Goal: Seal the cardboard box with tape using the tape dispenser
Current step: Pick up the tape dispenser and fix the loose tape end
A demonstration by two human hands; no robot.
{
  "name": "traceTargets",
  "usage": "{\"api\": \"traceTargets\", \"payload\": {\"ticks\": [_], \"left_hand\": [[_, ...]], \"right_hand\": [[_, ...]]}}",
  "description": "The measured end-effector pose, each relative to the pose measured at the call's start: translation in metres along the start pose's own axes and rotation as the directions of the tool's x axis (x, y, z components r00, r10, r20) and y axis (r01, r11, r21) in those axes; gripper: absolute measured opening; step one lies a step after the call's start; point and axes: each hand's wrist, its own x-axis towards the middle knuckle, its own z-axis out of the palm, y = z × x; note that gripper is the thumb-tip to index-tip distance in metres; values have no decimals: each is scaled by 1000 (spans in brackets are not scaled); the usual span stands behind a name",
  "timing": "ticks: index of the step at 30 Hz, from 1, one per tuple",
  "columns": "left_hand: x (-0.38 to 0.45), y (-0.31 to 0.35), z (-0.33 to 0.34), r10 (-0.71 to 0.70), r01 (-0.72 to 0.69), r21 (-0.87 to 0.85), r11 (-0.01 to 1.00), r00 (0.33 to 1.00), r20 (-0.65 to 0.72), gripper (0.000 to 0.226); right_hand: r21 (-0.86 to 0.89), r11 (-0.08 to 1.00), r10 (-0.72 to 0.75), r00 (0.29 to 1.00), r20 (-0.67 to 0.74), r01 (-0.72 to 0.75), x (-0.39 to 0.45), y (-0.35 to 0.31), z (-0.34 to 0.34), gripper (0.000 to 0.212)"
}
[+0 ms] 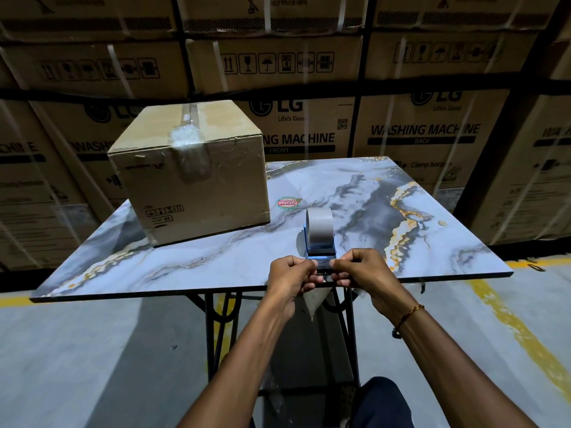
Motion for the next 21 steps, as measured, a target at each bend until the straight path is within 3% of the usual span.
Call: {"api": "traceTargets", "payload": {"ticks": [16, 21], "left_hand": [[-2, 0, -1, -9, 10, 18, 1000, 1000, -20, 7], [-3, 1, -3, -6, 6, 15, 1000, 1000, -8, 9]], "right_hand": [[-9, 1000, 6, 998, -61, -6, -1, 1, 4, 16], [39, 999, -8, 995, -104, 12, -6, -3, 6, 38]]}}
